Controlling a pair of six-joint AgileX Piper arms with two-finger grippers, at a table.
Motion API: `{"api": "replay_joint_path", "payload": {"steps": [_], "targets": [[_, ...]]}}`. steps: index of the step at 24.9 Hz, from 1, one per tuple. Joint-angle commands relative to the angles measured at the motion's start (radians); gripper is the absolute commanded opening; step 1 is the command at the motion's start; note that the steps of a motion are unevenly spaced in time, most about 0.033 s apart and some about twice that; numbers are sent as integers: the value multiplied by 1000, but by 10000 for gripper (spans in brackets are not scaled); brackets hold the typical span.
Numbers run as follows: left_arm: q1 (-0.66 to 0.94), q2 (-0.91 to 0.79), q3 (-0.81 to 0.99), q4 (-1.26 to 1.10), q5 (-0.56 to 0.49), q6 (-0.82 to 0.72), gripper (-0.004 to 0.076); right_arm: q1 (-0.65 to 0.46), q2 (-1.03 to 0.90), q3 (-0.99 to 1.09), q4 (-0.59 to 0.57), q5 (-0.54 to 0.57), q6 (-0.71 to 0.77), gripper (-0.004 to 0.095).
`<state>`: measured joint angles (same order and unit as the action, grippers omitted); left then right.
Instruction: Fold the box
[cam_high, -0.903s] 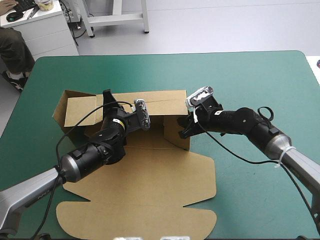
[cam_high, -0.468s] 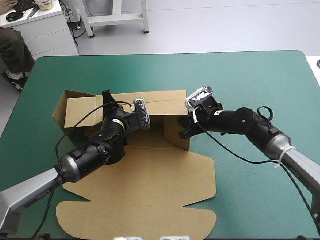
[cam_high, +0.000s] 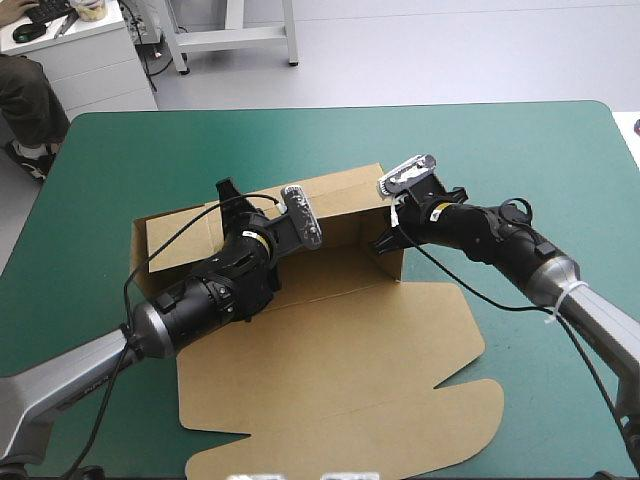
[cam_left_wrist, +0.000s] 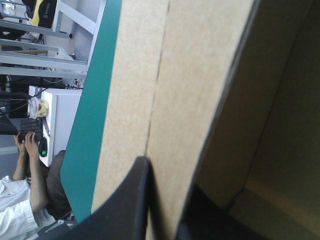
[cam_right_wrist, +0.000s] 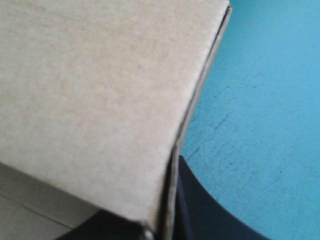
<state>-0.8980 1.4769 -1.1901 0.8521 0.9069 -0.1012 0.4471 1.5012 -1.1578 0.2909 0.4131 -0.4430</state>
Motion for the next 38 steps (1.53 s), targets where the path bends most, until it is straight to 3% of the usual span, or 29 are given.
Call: {"api": "replay_joint_path", "payload": {"steps": [1, 7, 11, 14, 17, 21, 24, 25, 27, 29, 30, 31, 34, 38], "targets": [[-23, -13, -40, -126, -107, -23, 15, -2, -32, -52, -94, -9, 64, -19], [-23, -13, -40, -123, -101, -23, 16, -2, -32, -52, -158, -25, 150, -16], [-29, -13, -49, -131, -91, -23, 40, -2, -32, -52, -337, -31, 352, -14], [-44, -15, -72, -141, -84, -23, 146, -2, -32, -52, -482, -12, 496, -14], [-73, -17, -113, -147, -78, -22, 335, -2, -32, -52, -578, 12, 594, -14], [-132, -19, -192, -146, -57, -18, 553, -2, -32, -52, -583, 20, 605, -15], [-208, -19, -283, -134, 9, -18, 601, -2, -32, -52, -583, 25, 628, -15], [-222, -19, -314, -136, 33, -13, 599, -2, -32, -52, -583, 26, 628, -15], [-265, -19, -409, -138, 104, 30, 522, -2, -32, -52, -583, 29, 628, -15], [-279, -19, -484, -145, 144, 63, 307, -2, -32, -52, -583, 34, 630, -15], [-277, -19, -527, -143, 148, 86, 113, -2, -32, -52, -579, 40, 630, -15], [-277, -19, -554, -127, 142, 112, -8, -2, -32, -52, -576, 45, 630, -15], [-269, -14, -595, -131, 136, 146, 15, -2, -32, -52, -574, 51, 630, -15], [-139, -14, -616, -261, 172, 218, 15, -2, -32, -52, -572, 55, 637, -15]]}}
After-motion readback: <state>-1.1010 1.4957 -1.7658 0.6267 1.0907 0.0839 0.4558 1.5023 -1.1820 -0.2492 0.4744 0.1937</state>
